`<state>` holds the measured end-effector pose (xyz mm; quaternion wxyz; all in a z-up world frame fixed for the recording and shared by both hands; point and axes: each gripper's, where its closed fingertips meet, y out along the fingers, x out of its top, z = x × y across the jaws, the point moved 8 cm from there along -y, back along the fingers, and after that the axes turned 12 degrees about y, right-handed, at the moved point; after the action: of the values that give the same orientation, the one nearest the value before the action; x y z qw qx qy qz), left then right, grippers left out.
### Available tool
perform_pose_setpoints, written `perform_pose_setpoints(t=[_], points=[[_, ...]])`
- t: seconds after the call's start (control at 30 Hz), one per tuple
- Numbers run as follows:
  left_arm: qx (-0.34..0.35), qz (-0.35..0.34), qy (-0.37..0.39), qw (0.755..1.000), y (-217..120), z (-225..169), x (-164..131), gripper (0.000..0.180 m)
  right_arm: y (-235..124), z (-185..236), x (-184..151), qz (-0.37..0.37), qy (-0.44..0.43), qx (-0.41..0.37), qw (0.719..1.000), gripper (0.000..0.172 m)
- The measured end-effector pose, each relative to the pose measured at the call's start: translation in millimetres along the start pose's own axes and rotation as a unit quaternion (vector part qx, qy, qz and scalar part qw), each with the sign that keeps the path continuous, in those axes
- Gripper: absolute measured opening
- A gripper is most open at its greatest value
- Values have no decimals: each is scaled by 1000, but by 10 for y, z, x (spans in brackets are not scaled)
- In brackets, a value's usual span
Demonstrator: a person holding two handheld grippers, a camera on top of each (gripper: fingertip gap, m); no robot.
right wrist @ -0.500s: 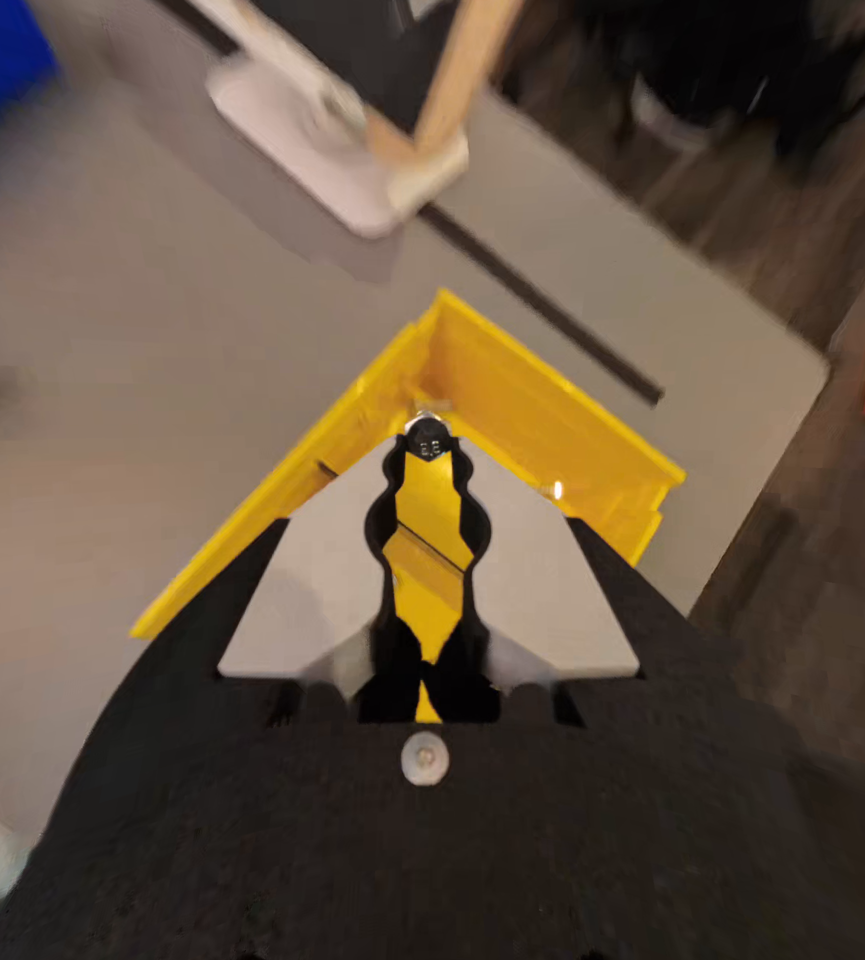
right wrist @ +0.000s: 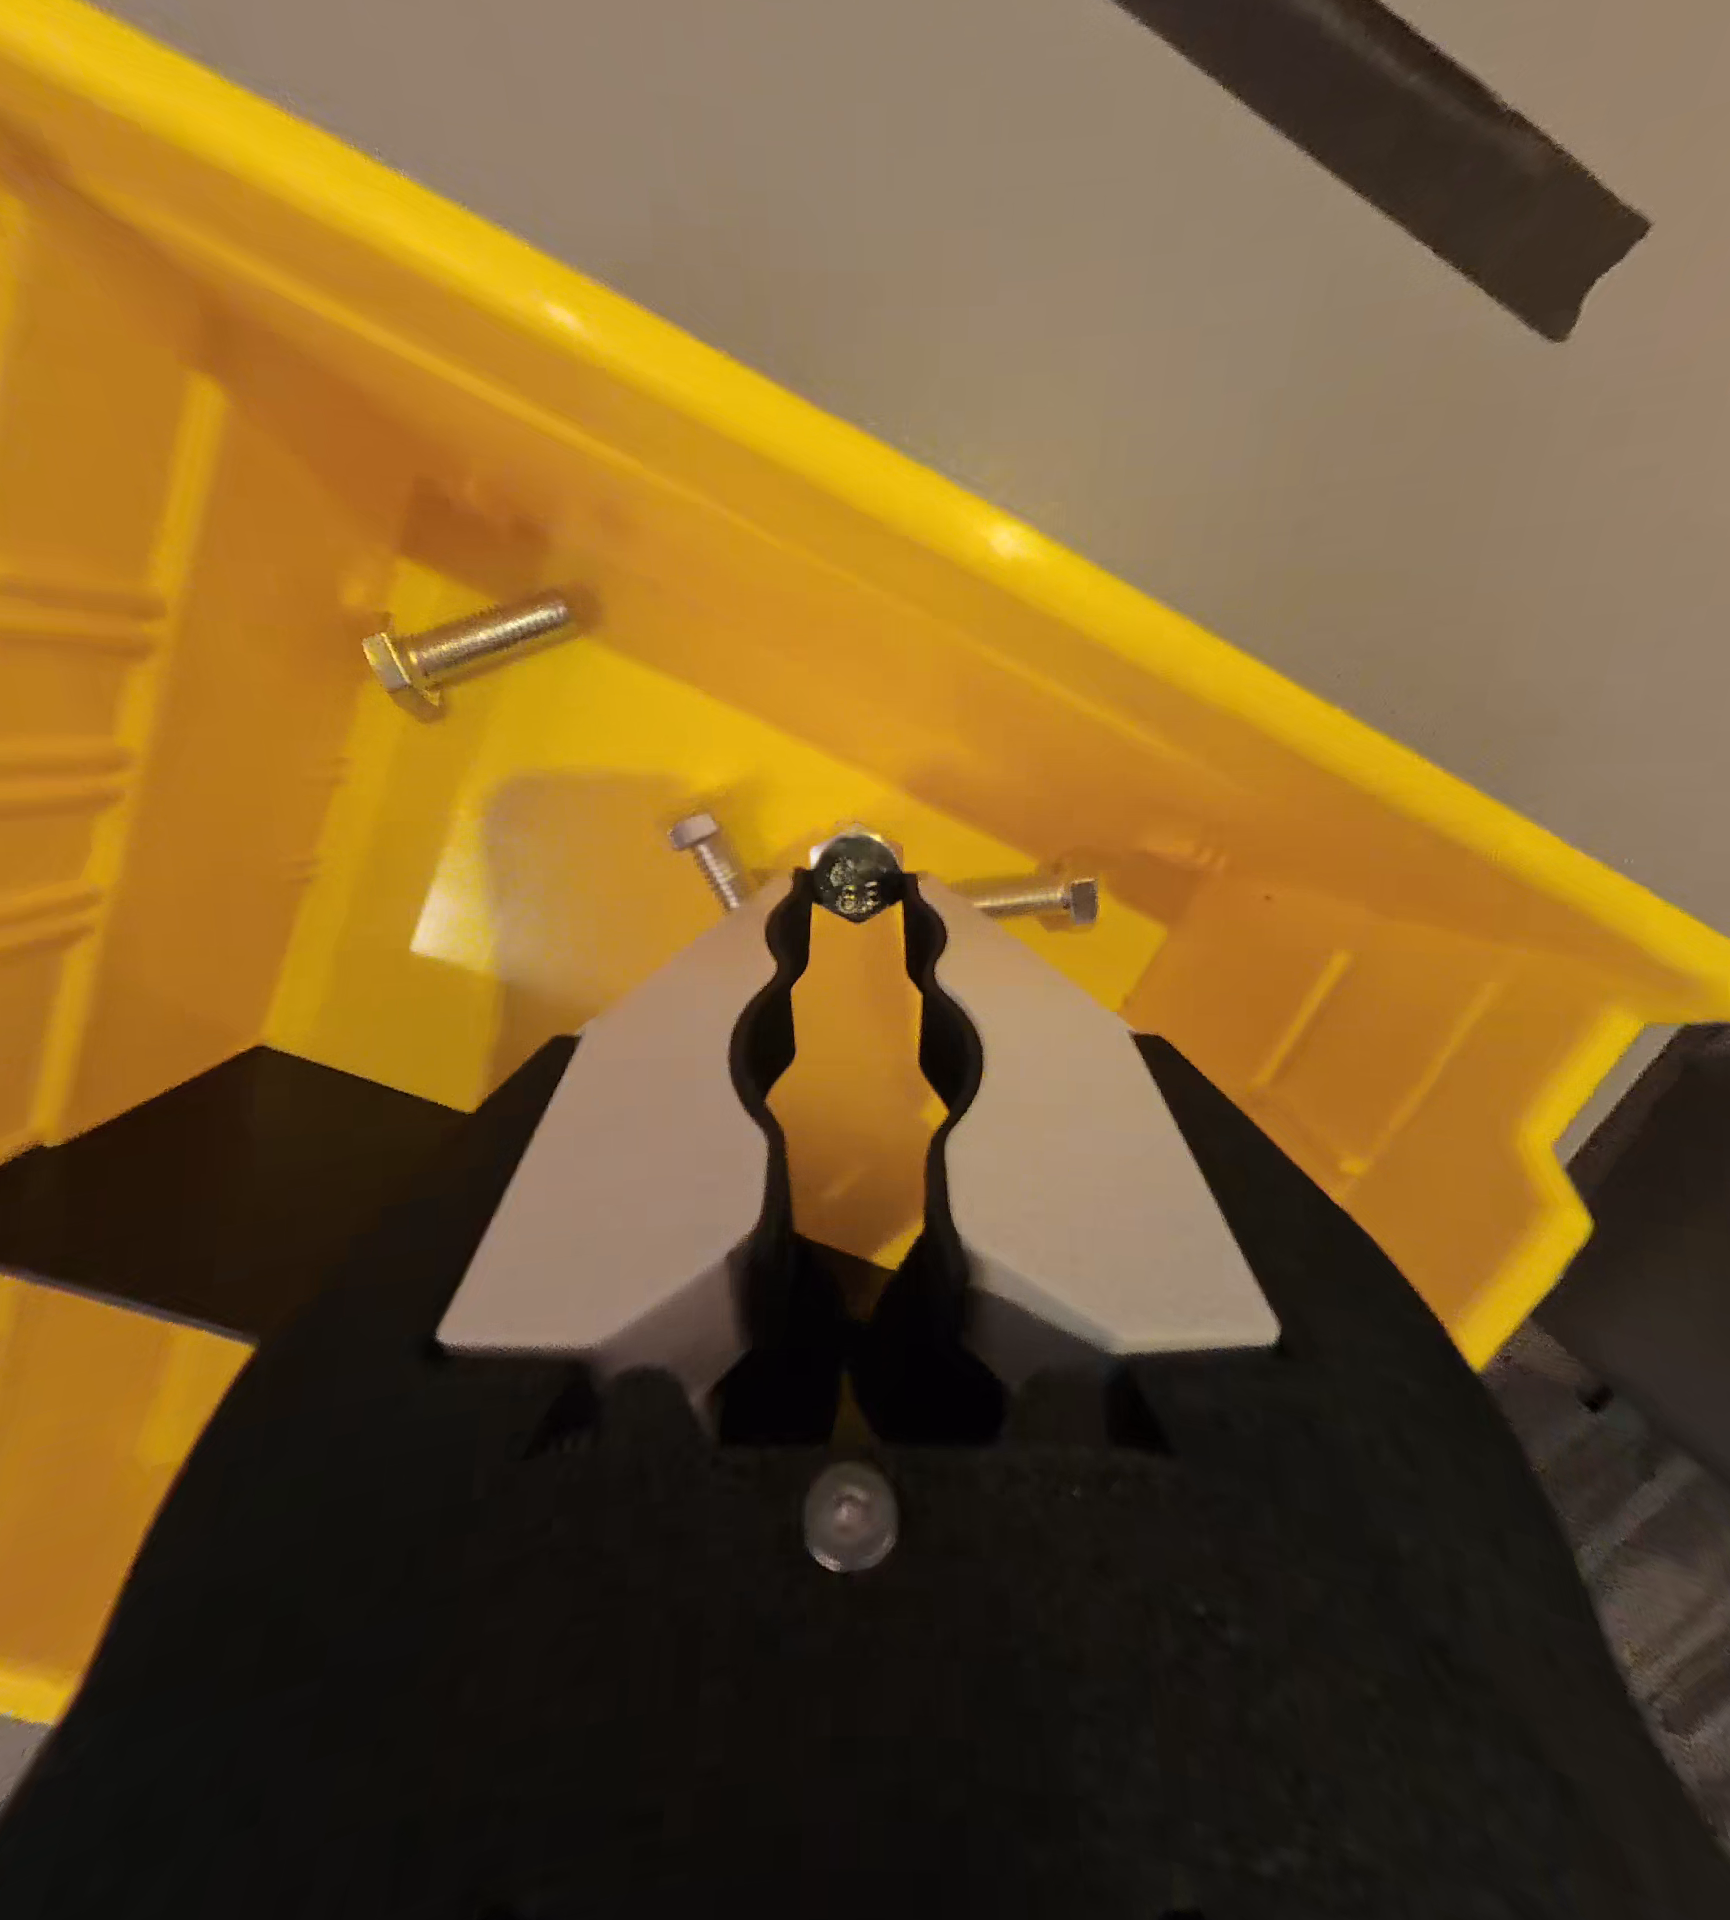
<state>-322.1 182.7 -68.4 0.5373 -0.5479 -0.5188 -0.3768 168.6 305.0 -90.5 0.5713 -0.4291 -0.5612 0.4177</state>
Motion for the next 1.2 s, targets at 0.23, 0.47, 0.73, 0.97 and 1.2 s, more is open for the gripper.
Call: perform_pose_setpoints(t=[0.23, 0.47, 0.73, 0.97, 1.2], points=[[-1, -2, 6, 1000, -6, -8, 22, 18, -66, 49, 55, 3, -29, -30, 999, 25], [-12, -30, 21, 999, -55, -17, 77, 17, -1250, 845, -26, -248, -59, 161, 954, 39], [-22, -126, 251, 960, -119, -316, 233, 18, -1319, 2714, -1494, -212, -71, 581, 783, 55], [-44, -118, 350, 928, -66, -598, 202, 18, -852, 3340, -1887, -156, -2, 704, 693, 49], [-51, -76, 389, 917, 44, -662, 89, 18, -788, 3418, -1947, -158, 4, 729, 666, 31]])
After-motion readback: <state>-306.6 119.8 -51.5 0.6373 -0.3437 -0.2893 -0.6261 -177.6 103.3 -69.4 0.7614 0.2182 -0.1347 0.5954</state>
